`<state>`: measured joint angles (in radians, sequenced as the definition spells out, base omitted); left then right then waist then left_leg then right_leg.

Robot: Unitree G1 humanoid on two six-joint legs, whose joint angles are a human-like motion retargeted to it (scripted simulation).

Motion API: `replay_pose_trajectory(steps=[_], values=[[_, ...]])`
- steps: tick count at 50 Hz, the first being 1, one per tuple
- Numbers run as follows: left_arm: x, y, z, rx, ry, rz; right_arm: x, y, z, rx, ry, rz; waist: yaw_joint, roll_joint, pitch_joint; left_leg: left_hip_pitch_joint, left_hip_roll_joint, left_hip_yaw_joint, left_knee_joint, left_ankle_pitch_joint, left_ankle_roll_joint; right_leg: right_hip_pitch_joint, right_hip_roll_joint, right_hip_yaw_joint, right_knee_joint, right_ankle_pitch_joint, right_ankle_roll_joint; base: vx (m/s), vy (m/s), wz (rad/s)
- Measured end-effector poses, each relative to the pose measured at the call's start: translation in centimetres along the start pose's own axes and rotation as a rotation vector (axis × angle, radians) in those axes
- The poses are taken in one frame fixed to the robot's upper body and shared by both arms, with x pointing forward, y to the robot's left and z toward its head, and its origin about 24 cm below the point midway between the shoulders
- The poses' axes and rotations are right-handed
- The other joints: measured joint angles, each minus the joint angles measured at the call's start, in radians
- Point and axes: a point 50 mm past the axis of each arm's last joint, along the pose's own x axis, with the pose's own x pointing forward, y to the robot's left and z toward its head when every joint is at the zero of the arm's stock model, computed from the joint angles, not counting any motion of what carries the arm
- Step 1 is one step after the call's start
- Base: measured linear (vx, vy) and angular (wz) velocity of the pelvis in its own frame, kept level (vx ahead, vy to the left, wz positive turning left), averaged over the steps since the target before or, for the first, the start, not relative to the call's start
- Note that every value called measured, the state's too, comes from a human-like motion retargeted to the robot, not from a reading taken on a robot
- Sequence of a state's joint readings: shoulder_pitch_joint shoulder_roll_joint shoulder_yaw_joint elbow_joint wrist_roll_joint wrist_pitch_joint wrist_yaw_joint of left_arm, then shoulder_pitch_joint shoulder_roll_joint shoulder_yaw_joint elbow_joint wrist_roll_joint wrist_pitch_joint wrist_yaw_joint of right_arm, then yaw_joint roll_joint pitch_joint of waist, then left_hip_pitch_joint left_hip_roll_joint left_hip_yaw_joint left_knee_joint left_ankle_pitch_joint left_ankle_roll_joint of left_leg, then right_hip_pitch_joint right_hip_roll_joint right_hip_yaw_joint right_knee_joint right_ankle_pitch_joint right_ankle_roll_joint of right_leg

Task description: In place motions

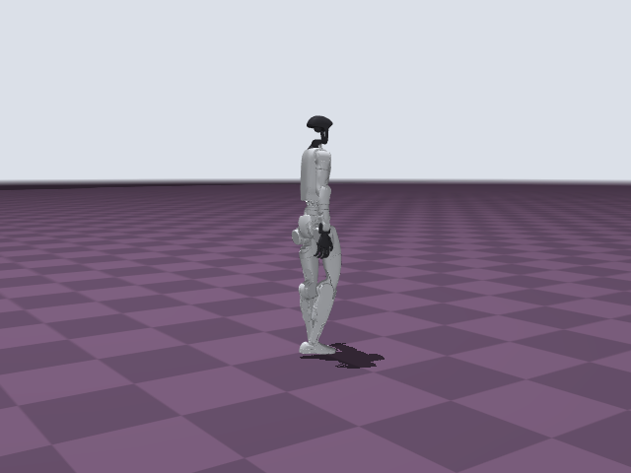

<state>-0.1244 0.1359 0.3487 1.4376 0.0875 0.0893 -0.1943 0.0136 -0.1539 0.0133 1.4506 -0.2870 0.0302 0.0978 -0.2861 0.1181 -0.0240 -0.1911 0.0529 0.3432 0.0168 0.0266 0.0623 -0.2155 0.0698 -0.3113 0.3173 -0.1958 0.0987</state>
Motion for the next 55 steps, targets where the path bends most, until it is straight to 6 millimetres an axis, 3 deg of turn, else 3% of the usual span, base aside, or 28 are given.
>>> replay_pose_trajectory(steps=[2, 3, 4, 5, 10, 16, 21, 27, 33, 38, 40, 43, 45, 48, 50, 55], values=[[0.1, -0.3, -0.5, 0.015, 0.018, -0.009, 0.0, 0.2, -0.5, -0.008, 0.01, 0.004, -0.028, -0.032, 0.018, 0.04, -0.044, -0.024, -0.005, -0.002, 0.006, 0.029, 0.011, 0.09, -0.115, -0.003, -0.018, 0.03, -0.02, 0.94], [0.1, -0.4, -1.0, 0.019, 0.033, -0.012, 0.0, 0.3, -0.8, -0.015, 0.021, 0.008, -0.034, -0.046, 0.025, 0.065, -0.061, -0.033, -0.01, -0.004, 0.007, 0.051, 0.02, 0.13, -0.164, 0.015, -0.069, 0.12, 0.02, 0.26], [0.1, -0.4, -1.5, 0.022, 0.053, -0.013, 0.0, 0.5, -1.3, -0.026, 0.038, 0.017, -0.009, -0.069, 0.016, 0.087, -0.08, -0.01, -0.018, -0.007, 0.006, 0.07, 0.007, 0.135, -0.185, 0.038, -0.076, 0.18, 0.03, -0.63], [0.0, -0.2, -2.1, 0.023, 0.077, -0.015, 0.0, 0.7, -1.8, -0.04, 0.057, 0.029, 0.032, -0.096, -0.002, 0.108, -0.101, 0.03, -0.029, -0.011, 0.004, 0.087, -0.017, 0.122, -0.192, 0.065, -0.06, 0.19, 0.01, -0.79], [-0.2, -1.7, -6.9, 0.037, 0.212, 0.009, -0.2, 1.5, -3.4, -0.048, 0.13, 0.069, 0.124, -0.106, -0.037, 0.14, -0.109, -0.004, -0.029, -0.014, 0.002, 0.148, -0.05, 0.025, -0.251, 0.088, -0.043, 0.15, 0.0, 0.23], [-1.3, -1.7, -11.8, -0.031, 0.361, 0.007, 0.1, 1.4, -1.1, -0.125, 0.055, 0.065, 0.077, -0.077, -0.085, 0.125, -0.102, -0.043, -0.029, -0.02, -0.004, 0.149, -0.03, 0.015, -0.269, 0.073, -0.051, 0.04, -0.01, 0.25], [-1.9, -1.1, -13.2, -0.003, 0.417, 0.048, 0.1, 1.5, 1.6, -0.08, -0.046, 0.087, 0.089, -0.081, -0.066, 0.136, -0.106, -0.069, -0.034, -0.014, -0.006, 0.166, -0.032, -0.01, -0.265, 0.064, -0.057, -0.05, -0.02, 0.25], [-1.9, -0.7, -13.1, -0.02, 0.41, 0.038, 0.0, 1.7, 3.0, -0.101, -0.096, 0.093, 0.111, -0.085, -0.078, 0.131, -0.108, -0.097, -0.038, -0.009, -0.01, 0.17, -0.034, -0.031, -0.27, 0.061, -0.061, 0.02, -0.02, 0.15], [-1.4, -0.8, -11.6, -0.049, 0.346, 0.022, 0.0, 1.8, 3.3, -0.135, -0.097, 0.103, 0.098, -0.11, -0.068, 0.133, -0.127, -0.134, -0.018, -0.008, -0.014, 0.154, -0.046, 0.039, -0.23, 0.032, -0.04, 0.0, -0.02, 0.33], [-0.8, -1.7, -10.2, -0.064, 0.277, 0.021, -0.1, 1.1, 4.3, -0.17, -0.118, 0.094, 0.05, -0.127, -0.031, 0.14, -0.157, -0.231, 0.052, -0.016, -0.026, 0.137, -0.107, -0.019, -0.206, 0.054, -0.04, -0.15, 0.09, 0.06], [-0.6, -2.2, -9.8, -0.083, 0.257, 0.033, -0.2, 0.7, 4.9, -0.197, -0.134, 0.089, 0.141, -0.14, -0.013, 0.109, -0.164, -0.236, 0.088, -0.003, -0.016, 0.116, -0.104, 0.085, -0.2, 0.081, -0.049, -0.13, 0.12, -2.35], [-0.6, -2.6, -9.8, -0.097, 0.238, 0.059, -0.3, 0.2, 5.6, -0.214, -0.157, 0.075, 0.142, -0.128, -0.003, 0.103, -0.154, -0.374, 0.092, -0.015, -0.056, 0.085, -0.098, 0.134, -0.184, 0.107, -0.051, -0.07, 0.08, -1.79], [-0.6, -2.6, -9.8, -0.116, 0.224, 0.068, -0.4, 0.0, 6.3, -0.233, -0.174, 0.074, 0.168, -0.122, 0.013, 0.104, -0.126, -0.29, 0.079, -0.036, -0.056, 0.065, -0.07, 0.209, -0.168, 0.128, -0.055, -0.07, 0.02, -2.64], [-0.8, -2.0, -10.3, -0.122, 0.237, 0.068, -0.6, 0.2, 7.5, -0.245, -0.205, 0.083, 0.183, -0.099, 0.032, 0.128, -0.112, -0.104, 0.006, -0.036, 0.007, 0.03, 0.022, 0.35, -0.146, 0.167, -0.076, -0.07, -0.03, -2.69], [-1.0, -1.2, -10.6, -0.088, 0.26, 0.065, -0.7, 0.6, 7.8, -0.217, -0.228, 0.09, 0.056, -0.084, 0.031, 0.16, -0.09, -0.144, -0.032, -0.038, -0.023, 0.011, 0.018, 0.31, -0.143, 0.169, -0.086, -0.13, 0.0, -0.32], [-1.3, 1.3, -9.7, 0.044, 0.3, 0.118, -0.6, 0.3, 7.2, -0.12, -0.229, 0.093, 0.025, -0.054, 0.062, 0.166, -0.044, 0.021, -0.05, -0.058, -0.021, -0.032, 0.073, 0.358, -0.122, 0.104, -0.161, -0.23, 0.13, -1.61]])
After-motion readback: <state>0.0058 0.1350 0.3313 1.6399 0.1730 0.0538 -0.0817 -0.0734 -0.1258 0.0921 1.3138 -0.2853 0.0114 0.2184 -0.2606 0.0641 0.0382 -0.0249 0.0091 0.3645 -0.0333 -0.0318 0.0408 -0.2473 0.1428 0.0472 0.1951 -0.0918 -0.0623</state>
